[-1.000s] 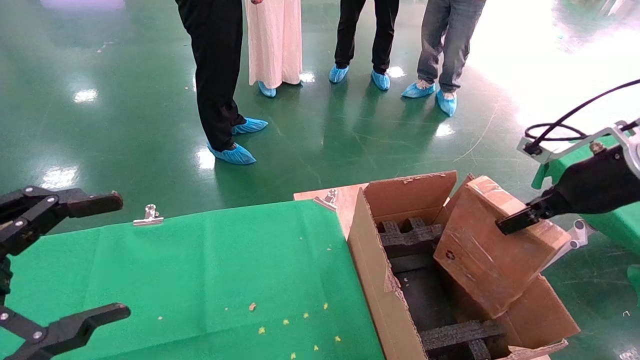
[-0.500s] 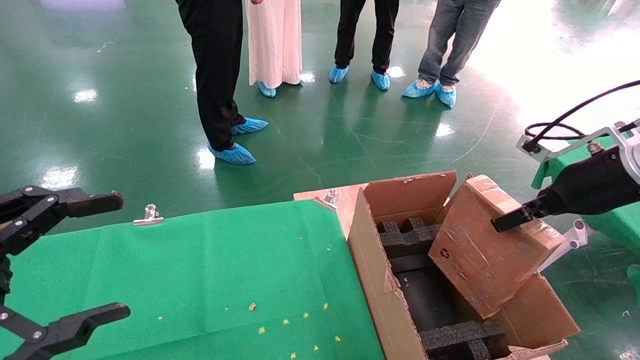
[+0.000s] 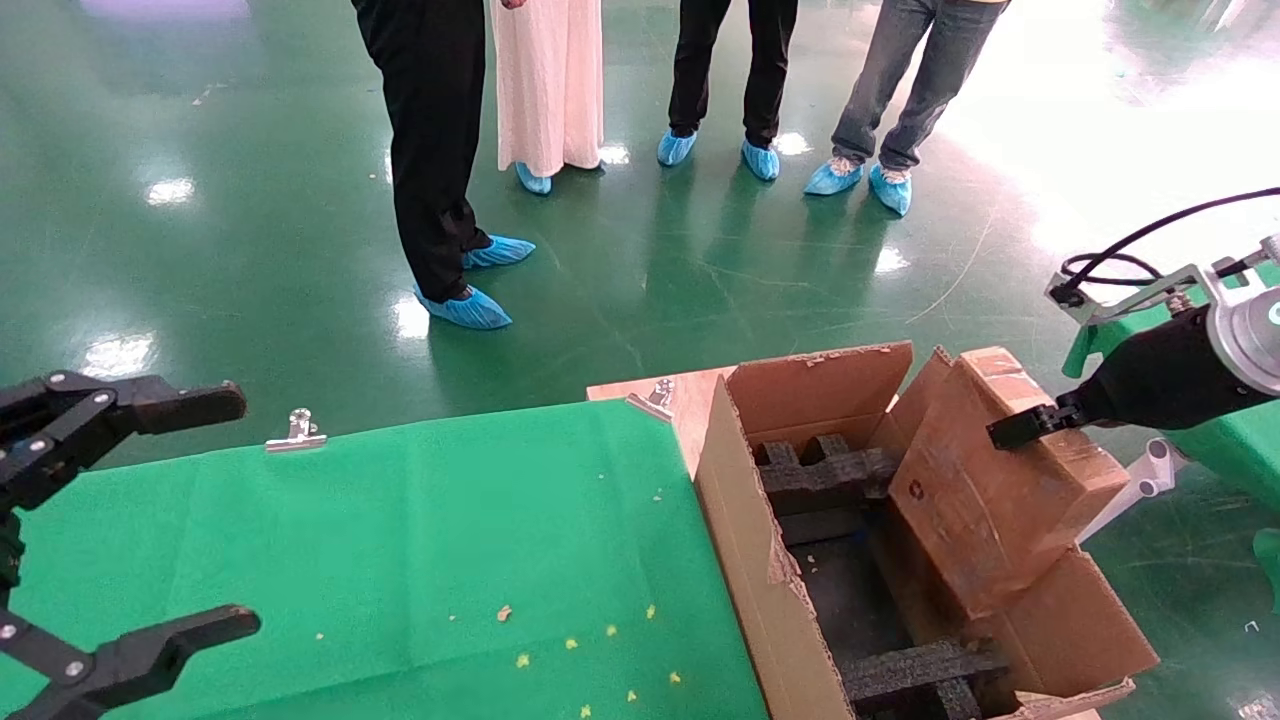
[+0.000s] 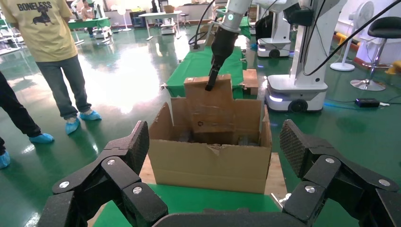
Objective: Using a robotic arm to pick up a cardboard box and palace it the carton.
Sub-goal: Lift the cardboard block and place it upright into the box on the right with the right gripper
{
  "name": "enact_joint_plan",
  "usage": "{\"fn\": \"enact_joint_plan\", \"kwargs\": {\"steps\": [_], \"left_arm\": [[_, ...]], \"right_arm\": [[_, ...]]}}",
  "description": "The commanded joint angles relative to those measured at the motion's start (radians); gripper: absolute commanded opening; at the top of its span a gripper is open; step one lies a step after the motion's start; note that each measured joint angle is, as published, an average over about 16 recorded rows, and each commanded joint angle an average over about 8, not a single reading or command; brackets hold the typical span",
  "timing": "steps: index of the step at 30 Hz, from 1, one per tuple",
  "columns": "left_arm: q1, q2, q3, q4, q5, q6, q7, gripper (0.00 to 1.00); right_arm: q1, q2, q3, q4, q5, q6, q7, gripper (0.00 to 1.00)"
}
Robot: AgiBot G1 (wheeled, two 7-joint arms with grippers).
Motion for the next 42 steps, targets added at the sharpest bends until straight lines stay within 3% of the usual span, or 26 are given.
{"fn": "enact_joint_plan", "kwargs": {"steps": [1, 17, 42], "left_arm": [[0.000, 0.000, 0.000, 0.000, 0.000, 0.000, 0.000, 1.00], [0.000, 0.000, 0.000, 0.000, 0.000, 0.000, 0.000, 1.00], [0.000, 0.000, 0.001, 0.000, -0.001, 0.000, 0.000, 1.00]], "right_arm": [[-0.003, 0.002, -0.006, 0.020, -0.012, 0.040, 0.024, 0.00], [-0.026, 0.012, -0.062, 0.208, -0.102, 0.248, 0.182, 0.00], [-0.118, 0.007, -0.094, 0.246, -0.114, 0.302, 0.234, 0.00]]}}
